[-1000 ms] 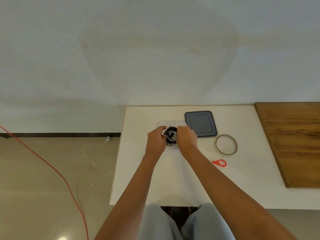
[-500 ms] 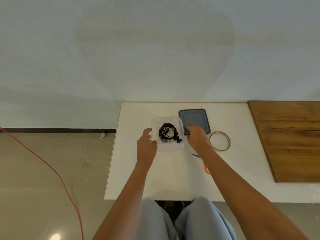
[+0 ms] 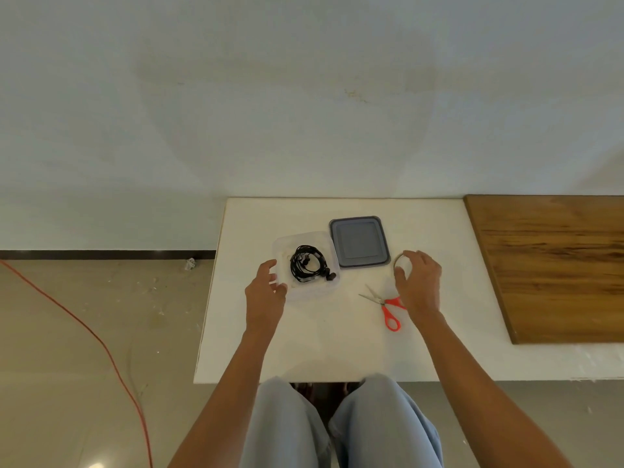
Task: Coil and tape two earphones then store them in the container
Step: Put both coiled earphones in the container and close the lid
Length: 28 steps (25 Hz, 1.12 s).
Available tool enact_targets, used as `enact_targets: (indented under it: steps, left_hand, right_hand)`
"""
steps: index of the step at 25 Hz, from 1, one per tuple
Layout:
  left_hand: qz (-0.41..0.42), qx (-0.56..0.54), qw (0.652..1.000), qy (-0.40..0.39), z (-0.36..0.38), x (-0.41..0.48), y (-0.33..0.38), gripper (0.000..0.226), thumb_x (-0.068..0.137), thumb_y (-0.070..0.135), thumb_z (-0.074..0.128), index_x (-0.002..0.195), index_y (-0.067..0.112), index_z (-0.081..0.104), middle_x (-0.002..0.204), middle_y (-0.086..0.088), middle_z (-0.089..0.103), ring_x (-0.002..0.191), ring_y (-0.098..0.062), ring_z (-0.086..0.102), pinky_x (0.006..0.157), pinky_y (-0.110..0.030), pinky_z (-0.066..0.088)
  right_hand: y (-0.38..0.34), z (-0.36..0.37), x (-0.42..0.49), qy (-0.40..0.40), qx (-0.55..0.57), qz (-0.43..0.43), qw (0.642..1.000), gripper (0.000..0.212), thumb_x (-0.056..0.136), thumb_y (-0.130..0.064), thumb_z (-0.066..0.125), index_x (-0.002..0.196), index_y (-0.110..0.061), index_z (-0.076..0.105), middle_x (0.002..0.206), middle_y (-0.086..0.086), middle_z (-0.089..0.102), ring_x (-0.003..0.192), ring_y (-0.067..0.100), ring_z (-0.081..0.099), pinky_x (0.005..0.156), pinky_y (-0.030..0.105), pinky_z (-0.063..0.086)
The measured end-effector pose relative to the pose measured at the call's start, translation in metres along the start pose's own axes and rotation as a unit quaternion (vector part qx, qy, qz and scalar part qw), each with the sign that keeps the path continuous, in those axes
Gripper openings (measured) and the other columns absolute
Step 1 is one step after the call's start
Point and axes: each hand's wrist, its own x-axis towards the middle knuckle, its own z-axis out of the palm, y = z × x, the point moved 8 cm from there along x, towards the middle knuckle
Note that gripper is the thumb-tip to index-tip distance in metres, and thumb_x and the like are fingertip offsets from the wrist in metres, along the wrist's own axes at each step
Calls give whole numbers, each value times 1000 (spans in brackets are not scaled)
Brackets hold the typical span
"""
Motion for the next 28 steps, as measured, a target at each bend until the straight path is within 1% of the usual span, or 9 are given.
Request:
enact_targets:
  steps: [4, 8, 12, 15, 17, 19, 22, 25, 28]
  left_hand:
    - [1, -6, 1000, 5, 0, -5, -1, 45, 89, -1, 57, 131, 14, 50, 111, -13, 58, 88, -19, 58, 60, -7, 42]
    - [-4, -26, 1000, 7, -2, -6, -2, 46, 86, 0, 60, 128, 17, 52, 107, -9, 57, 84, -14, 58, 57, -6, 42]
    - [-13, -46, 999, 9, -2, -4, -2, 46, 84, 0, 62, 126, 17, 54, 104, -8, 58, 82, -14, 58, 57, -4, 44]
    - [-2, -45, 999, 8, -1, -5, 2, 45, 84, -1, 63, 126, 14, 56, 102, -7, 58, 82, -17, 59, 61, -1, 44]
    - [-6, -45, 999, 7, 3, -3, 1, 42, 88, 1, 59, 127, 15, 57, 100, -5, 60, 83, -18, 60, 66, -5, 48]
    - [-30, -73, 997, 4, 7, -3, -4, 37, 94, 6, 50, 127, 20, 59, 97, -3, 65, 89, -22, 64, 82, -27, 56]
    - [-63, -123, 990, 0, 12, -6, -6, 31, 100, 26, 45, 126, 25, 60, 111, -1, 66, 103, -21, 63, 96, -44, 52]
    - [-73, -140, 987, 0, 11, -8, -1, 32, 98, 34, 49, 125, 22, 62, 112, 1, 66, 105, -20, 62, 98, -43, 51]
    - [-32, -87, 996, -5, 12, -6, 2, 44, 92, 25, 62, 135, 18, 53, 120, -9, 67, 107, -21, 65, 91, -27, 52]
  right_hand:
    - [-26, 38, 14, -110, -57, -26, 992, 57, 93, -29, 56, 140, -1, 38, 141, 21, 45, 138, 38, 29, 112, 48, 31]
    - [-36, 52, 23, -89, -134, 56, 985, 70, 84, -44, 65, 130, 2, 38, 128, 21, 51, 133, 39, 32, 108, 47, 32]
    - [-44, 32, 28, -47, 51, 112, 991, 52, 76, -26, 76, 114, -1, 49, 113, 17, 54, 108, 34, 50, 81, 34, 45]
    - [-83, 2, 10, 4, 194, -12, 981, 24, 87, -8, 57, 110, -4, 59, 99, 16, 55, 81, 23, 53, 61, 21, 41]
    - [-120, -1, -20, 25, 158, -147, 976, 34, 88, -6, 53, 121, -7, 61, 101, 15, 56, 83, 22, 52, 71, 25, 44]
    - [-144, 27, -54, 3, 35, -259, 965, 43, 86, -12, 57, 128, -6, 57, 114, 20, 59, 97, 33, 55, 85, 37, 50]
    - [-143, 75, -83, -86, -139, -263, 951, 62, 75, -29, 77, 130, -7, 57, 127, 23, 59, 106, 40, 59, 84, 50, 53]
    - [-141, 88, -93, -124, -193, -253, 940, 74, 59, -44, 86, 122, -11, 64, 122, 21, 63, 101, 38, 64, 76, 45, 57]
    - [-143, 91, -95, -130, -170, -262, 941, 67, 71, -41, 80, 126, -10, 60, 127, 23, 59, 106, 39, 62, 78, 44, 57]
